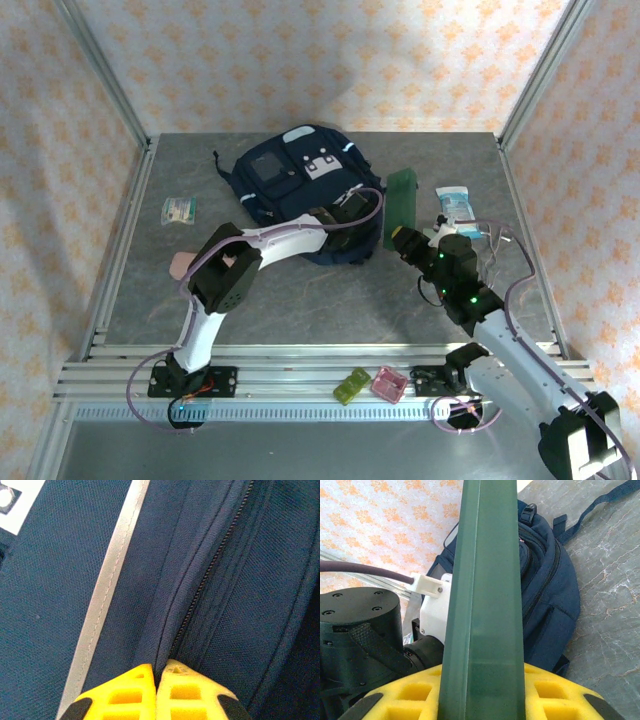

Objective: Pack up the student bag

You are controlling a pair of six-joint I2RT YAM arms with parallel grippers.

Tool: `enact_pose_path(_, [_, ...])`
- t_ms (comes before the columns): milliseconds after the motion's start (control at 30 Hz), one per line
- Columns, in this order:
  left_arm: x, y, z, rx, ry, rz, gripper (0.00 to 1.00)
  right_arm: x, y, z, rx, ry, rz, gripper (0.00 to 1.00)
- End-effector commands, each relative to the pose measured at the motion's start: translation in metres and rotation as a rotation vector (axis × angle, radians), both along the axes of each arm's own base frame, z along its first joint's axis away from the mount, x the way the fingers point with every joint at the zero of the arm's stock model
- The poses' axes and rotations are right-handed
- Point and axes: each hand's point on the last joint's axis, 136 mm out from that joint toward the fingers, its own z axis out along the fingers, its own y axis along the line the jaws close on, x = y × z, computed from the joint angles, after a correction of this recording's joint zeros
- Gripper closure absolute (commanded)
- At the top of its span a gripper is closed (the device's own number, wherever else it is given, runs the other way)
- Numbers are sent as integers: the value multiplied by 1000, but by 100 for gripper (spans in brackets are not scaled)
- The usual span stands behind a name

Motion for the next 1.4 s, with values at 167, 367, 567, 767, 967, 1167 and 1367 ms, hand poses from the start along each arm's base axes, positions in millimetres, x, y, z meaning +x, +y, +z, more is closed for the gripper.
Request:
enact_pose_path(167, [14, 30, 84, -37, -152, 70, 100, -1, -6, 6, 35, -32, -30, 86])
enact_pose_path(367, [22, 45, 144, -65, -245, 91, 100, -1, -7, -1, 51, -17, -38, 87])
enact_pose_path(567, [25, 46, 153, -90, -251, 87, 100, -2, -4, -5, 59, -8, -23, 87])
enact_pose_path(767, [30, 46, 172, -85, -297, 91, 100, -3, 7, -8, 75, 3, 39, 87])
enact_pose_path(967, [37, 46, 219, -103, -379, 91, 100, -2, 35, -7, 138, 23, 180, 87])
enact_pose_path(1167, [35, 48, 237, -139, -423, 99, 100, 3, 77, -1, 216, 51, 371, 90])
enact_pose_path(1367, [33, 50, 241, -144, -439, 107, 100, 24, 127, -8, 236, 139, 506, 89])
